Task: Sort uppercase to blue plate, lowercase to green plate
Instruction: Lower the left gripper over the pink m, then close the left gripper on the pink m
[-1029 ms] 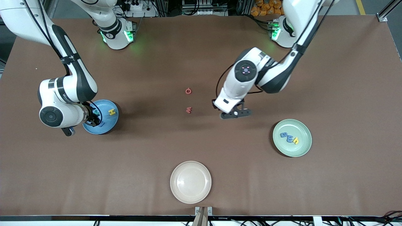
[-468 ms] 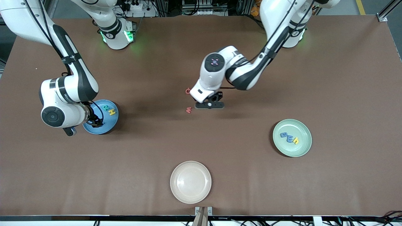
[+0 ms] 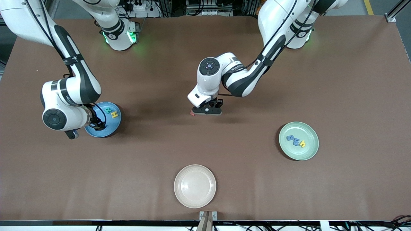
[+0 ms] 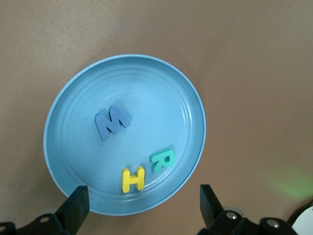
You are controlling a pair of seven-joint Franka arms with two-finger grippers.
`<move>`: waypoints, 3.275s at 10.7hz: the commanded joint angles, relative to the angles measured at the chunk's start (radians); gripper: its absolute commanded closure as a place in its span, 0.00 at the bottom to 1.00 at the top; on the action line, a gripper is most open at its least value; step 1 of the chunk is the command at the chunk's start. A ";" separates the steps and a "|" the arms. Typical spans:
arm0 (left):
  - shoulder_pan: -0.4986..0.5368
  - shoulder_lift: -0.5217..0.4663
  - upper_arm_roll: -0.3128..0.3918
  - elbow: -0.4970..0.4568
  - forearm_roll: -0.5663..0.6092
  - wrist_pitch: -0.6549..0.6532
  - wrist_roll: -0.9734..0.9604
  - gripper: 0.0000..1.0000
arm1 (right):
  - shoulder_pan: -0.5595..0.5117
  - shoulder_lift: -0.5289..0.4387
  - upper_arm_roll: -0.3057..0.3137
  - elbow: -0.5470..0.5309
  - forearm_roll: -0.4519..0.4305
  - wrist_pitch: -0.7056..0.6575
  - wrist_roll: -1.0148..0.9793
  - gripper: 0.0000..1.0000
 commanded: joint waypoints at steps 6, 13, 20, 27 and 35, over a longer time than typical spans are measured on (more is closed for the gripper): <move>-0.063 0.092 0.011 0.082 0.060 0.095 0.029 0.38 | -0.002 0.019 0.008 0.009 0.001 -0.004 0.010 0.00; -0.135 0.183 0.064 0.170 0.091 0.121 0.021 0.39 | 0.007 0.021 0.010 0.033 0.003 -0.007 0.010 0.00; -0.191 0.214 0.099 0.167 0.098 0.150 0.015 0.39 | 0.007 0.022 0.010 0.033 0.003 -0.009 0.010 0.00; -0.184 0.223 0.100 0.161 0.138 0.148 0.019 0.47 | 0.013 0.022 0.010 0.033 0.003 -0.009 0.022 0.00; -0.187 0.230 0.100 0.162 0.138 0.148 0.016 0.63 | 0.024 0.022 0.010 0.033 0.001 -0.007 0.027 0.00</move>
